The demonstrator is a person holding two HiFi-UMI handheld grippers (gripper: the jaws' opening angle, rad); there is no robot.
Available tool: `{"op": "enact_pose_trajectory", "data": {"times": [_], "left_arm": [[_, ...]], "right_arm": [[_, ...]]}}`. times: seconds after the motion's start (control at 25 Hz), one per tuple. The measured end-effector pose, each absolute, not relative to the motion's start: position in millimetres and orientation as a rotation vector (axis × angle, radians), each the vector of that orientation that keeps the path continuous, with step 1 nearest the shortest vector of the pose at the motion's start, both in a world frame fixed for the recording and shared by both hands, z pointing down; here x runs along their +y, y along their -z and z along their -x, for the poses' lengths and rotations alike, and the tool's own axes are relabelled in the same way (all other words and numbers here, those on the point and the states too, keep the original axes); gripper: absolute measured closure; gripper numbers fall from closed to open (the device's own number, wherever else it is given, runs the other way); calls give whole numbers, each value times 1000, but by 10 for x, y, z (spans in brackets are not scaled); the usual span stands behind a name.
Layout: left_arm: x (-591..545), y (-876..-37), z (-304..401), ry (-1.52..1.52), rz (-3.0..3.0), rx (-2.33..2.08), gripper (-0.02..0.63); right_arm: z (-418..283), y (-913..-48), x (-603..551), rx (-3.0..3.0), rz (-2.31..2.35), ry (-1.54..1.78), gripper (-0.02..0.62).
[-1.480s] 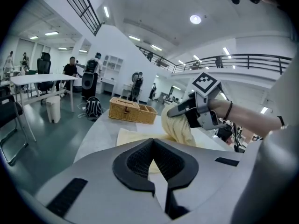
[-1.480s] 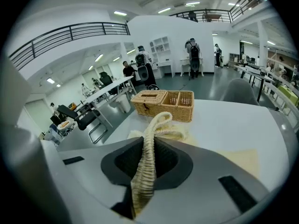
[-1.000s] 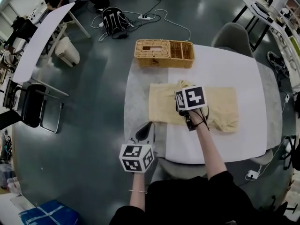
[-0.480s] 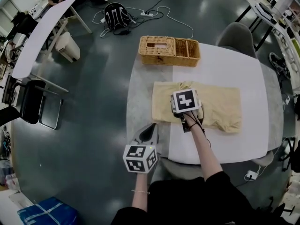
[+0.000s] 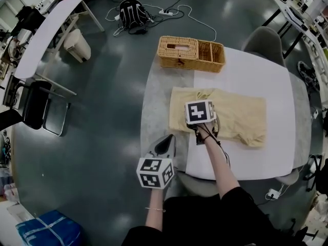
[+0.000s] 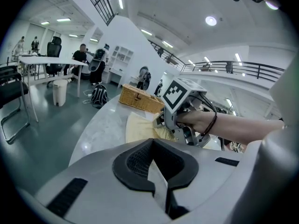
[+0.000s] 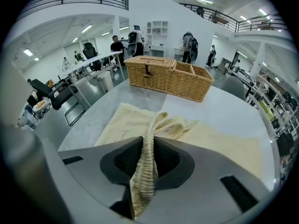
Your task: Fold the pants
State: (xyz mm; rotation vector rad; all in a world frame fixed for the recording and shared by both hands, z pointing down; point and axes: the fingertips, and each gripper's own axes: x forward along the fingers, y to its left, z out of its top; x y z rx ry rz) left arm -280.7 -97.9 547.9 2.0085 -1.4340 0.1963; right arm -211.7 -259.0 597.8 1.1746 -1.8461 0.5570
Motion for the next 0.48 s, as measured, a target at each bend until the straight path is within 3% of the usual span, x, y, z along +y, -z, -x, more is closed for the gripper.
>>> {"op": "enact_pose_trajectory", "data": {"times": [0.16,0.48], "left_arm": [[-964,-5520,2832,-194,-1996,-1438,598],[-913,-5523,2852,-188,-1989,-1442,598]], "right_arm": [[2126,-6034,-2565,-1840,-1184,-579,539],[2195,-6080,-2466,-1827,-1202,-628,459]]}}
